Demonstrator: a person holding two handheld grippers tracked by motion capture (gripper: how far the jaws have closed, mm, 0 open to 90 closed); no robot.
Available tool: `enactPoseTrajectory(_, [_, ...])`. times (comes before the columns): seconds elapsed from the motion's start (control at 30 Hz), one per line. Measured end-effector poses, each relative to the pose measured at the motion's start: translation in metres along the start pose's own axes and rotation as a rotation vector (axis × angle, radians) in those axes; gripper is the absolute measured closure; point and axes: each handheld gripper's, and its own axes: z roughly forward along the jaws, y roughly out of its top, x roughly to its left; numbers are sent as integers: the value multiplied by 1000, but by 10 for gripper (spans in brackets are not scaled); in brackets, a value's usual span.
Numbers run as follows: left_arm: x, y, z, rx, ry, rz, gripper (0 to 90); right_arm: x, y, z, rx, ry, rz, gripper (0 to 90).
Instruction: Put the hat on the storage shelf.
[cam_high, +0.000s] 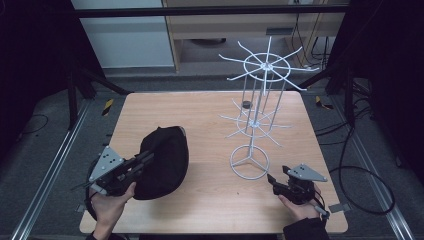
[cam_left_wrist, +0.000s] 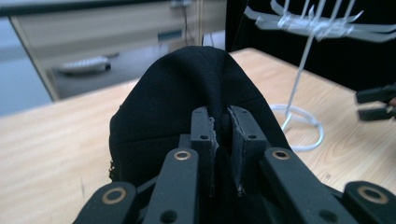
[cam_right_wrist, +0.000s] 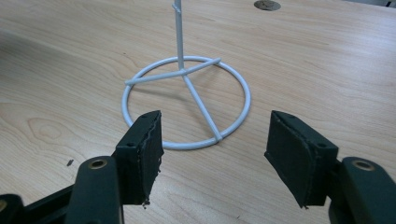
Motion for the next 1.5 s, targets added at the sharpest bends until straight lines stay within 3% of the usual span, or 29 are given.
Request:
enactPoseTrajectory(0.27, [-12, 28, -10, -100, -48, 22, 804, -2, -1, 0, -1, -5, -6, 361])
enactPoseTrajectory(0.77, [-20, 82, -24, -239, -128, 34, 804, -3, -1, 0, 1, -8, -1, 361])
enactPoseTrajectory(0.87, [-24, 93, -27, -264, -132, 59, 803, -3, -1, 0, 2, -9, -1, 361])
enactPoseTrajectory(1.07, [-30, 112, -33, -295, -153, 77, 803, -3, -1, 0, 1, -10, -2, 361])
enactPoseTrajectory(1.5, [-43, 147, -27, -358, -201, 68, 803, -2, -1, 0, 4, -6, 4, 361])
